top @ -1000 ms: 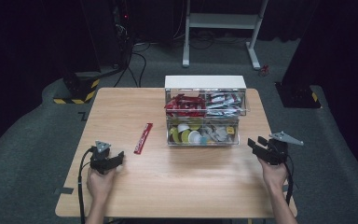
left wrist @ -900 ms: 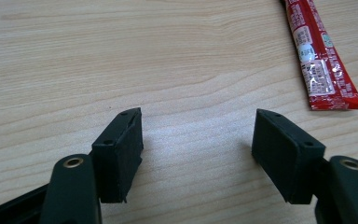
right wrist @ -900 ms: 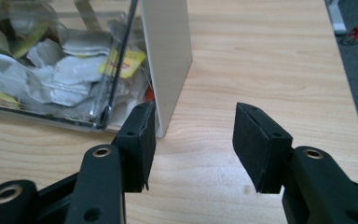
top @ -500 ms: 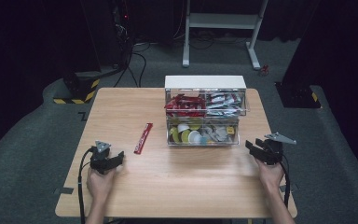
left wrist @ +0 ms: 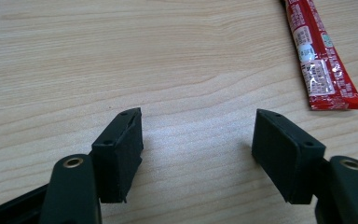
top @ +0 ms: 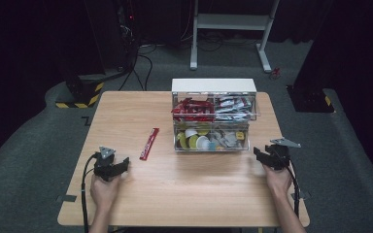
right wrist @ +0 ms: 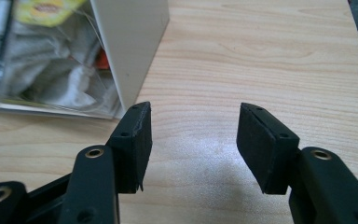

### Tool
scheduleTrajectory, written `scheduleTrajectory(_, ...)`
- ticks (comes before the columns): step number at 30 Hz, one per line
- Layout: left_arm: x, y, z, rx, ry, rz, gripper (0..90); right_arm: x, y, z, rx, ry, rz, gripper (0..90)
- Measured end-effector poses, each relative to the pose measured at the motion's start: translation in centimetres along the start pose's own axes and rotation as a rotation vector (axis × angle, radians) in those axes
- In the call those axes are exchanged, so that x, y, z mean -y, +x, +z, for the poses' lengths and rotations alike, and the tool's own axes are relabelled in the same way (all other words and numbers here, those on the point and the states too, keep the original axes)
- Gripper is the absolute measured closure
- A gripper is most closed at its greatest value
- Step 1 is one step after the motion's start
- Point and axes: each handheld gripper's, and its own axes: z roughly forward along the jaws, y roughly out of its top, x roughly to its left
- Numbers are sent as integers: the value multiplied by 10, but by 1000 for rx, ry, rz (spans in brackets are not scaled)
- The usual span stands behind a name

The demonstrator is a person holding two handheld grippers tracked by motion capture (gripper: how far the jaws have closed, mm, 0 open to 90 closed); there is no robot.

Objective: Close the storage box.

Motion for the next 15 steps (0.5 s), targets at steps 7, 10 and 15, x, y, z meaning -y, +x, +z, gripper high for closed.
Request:
scheduleTrajectory(7, 0, 0, 0, 1, 0, 1, 337, 2, 0, 9, 22, 16, -2, 415)
scheduleTrajectory(10, 0, 0, 0, 0, 1, 2, 335, 3, 1, 12, 31, 27, -9, 406)
scheduleTrajectory(15, 0, 0, 0, 1, 3, 2, 332, 5, 4, 17, 44, 40, -21, 388)
